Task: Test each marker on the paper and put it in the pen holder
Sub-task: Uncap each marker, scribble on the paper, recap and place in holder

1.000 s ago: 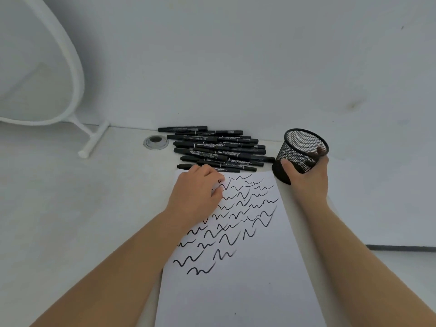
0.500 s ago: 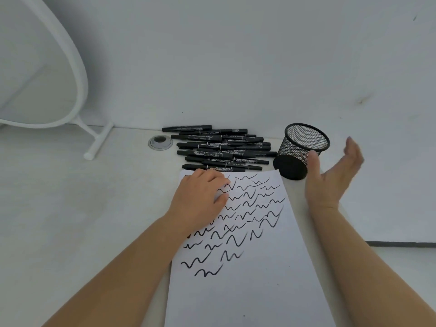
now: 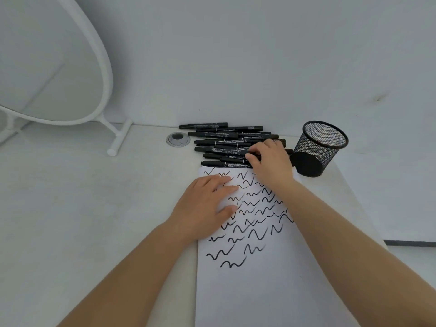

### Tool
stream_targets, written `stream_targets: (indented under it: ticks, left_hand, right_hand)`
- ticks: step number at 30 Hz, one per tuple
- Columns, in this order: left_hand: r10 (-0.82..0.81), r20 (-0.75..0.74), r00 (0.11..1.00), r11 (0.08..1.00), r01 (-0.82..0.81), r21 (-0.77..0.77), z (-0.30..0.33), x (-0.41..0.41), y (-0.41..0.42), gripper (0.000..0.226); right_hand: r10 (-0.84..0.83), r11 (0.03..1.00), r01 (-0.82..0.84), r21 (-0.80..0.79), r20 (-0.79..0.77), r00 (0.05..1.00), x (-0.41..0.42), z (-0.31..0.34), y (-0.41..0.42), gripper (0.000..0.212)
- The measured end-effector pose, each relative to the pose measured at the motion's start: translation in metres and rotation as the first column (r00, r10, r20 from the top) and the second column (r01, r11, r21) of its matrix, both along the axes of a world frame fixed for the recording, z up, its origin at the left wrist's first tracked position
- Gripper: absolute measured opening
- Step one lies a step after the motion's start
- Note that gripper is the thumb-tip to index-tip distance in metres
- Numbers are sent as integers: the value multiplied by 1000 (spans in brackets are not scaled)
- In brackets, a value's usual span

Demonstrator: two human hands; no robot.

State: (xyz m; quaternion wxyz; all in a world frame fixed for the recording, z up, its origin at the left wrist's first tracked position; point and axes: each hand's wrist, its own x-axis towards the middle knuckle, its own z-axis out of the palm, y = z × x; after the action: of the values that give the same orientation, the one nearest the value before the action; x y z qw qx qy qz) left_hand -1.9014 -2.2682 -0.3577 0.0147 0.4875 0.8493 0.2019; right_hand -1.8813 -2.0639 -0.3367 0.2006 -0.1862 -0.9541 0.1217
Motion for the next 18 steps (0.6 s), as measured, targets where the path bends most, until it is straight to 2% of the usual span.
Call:
stream_targets:
  ticks: [3,6,9,10,12,14,15,18]
  left_hand:
    - [9,-9,1000,1000,-9,18,-1,-1,1,47]
    - [6,-23,1000,1000,-5,16,-2,-1,0,47]
    - [23,-17,1000,999,-22,46,1,1,-2,45]
    - [60,-17,998,993,-58,102,5,2,-3,44]
    - [199,-77,977,936,-166,310,16,2,-5,41]
    - [341,-159,927,838,-223,498,27,1,-8,43]
    - [363,-191,912,824,-218,522,32,3,-8,46]
    - [271,-236,933,894,-152,422,41,11,-6,53]
  right_hand:
    - [-21,999,22,-44,24,999,-5,-3,-2,27]
    - [-20,993,15,-113,-41,999,-5,1,-6,20]
    - [-43,957,-1,-289,-147,988,7,11,-15,13]
    - [-71,927,-7,-376,-193,979,14,16,-19,9]
    - [-121,869,-36,-493,-282,952,31,26,-24,2]
    - [-101,846,-97,-525,-336,936,53,35,-28,4]
    - [-69,841,-132,-524,-346,936,66,39,-30,7]
    - [24,815,-234,-530,-372,928,106,44,-35,15]
